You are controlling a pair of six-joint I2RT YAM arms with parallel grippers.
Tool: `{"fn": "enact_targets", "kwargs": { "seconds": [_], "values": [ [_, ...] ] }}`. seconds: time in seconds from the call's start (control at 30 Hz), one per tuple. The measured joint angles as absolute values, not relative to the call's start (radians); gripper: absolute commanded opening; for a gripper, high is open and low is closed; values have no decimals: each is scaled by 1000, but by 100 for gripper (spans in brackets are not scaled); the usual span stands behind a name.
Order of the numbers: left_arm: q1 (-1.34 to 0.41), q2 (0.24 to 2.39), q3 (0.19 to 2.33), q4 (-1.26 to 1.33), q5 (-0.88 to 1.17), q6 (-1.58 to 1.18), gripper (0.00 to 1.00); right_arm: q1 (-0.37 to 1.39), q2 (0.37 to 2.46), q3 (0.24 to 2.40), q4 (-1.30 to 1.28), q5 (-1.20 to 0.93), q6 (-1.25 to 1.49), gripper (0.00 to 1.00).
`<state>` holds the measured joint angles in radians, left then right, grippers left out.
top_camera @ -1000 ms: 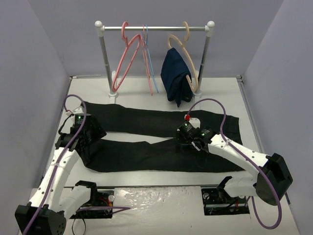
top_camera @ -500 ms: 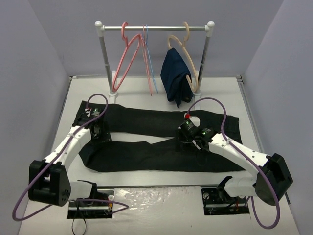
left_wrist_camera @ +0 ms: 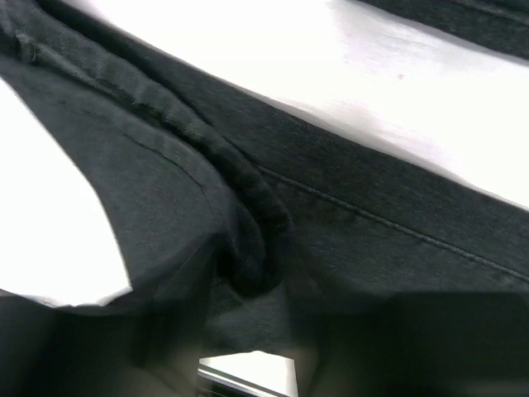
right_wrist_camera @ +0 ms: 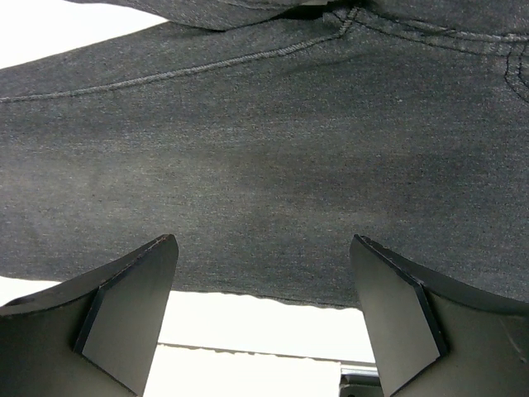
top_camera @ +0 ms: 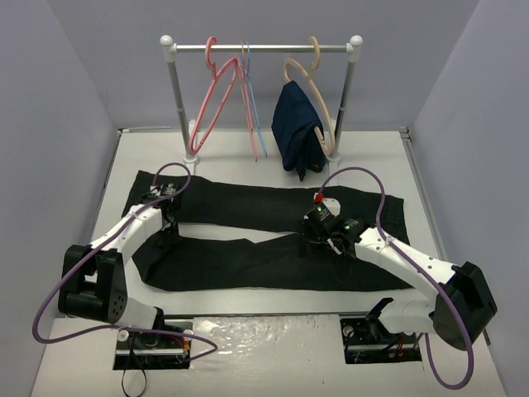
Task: Place the trousers on the hanger
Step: Flatten out the trousers at the center of the board.
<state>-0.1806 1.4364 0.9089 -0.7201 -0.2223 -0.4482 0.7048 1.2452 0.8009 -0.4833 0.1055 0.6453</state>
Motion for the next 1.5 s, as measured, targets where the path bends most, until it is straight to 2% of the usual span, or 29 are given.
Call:
{"fn": "enact_targets", "kwargs": {
  "seconds": [0.03,0.07,0.27,0.4,0.57,0.77,0.93,1.0,1.13,1.3,1.4,1.5],
  "values": [
    [-181,1436,909,-720,-232,-449,1,702,1243,798,-483,105,645,83],
    [-181,1435,909,-720,-242,-451,0,700,1241,796,-482,105,645,82],
    [-169,1375,908,-738,-330,-478,0,692,1235,793,-482,104,637,82],
    [-85,1278,906,-768,-397,-531,0,686,1229,793,-482,100,629,82],
    [205,1150,848,-764,-431,-601,13,681,1226,794,-482,95,620,82],
    [547,1119,791,-738,-370,-640,37,673,1225,794,-480,90,606,82],
    [668,1163,799,-723,-298,-665,60,670,1225,794,-476,89,600,83],
    [662,1146,811,-718,-243,-675,64,668,1226,794,-471,89,600,82],
    [565,1076,858,-714,-153,-689,65,668,1242,794,-441,81,600,82],
    [227,944,834,-675,-97,-772,65,667,1320,785,-370,69,612,85],
    [24,910,739,-647,-93,-849,65,657,1358,749,-325,61,635,92],
    [-99,941,618,-626,-111,-930,65,625,1371,676,-287,52,665,93]
  ]
}}
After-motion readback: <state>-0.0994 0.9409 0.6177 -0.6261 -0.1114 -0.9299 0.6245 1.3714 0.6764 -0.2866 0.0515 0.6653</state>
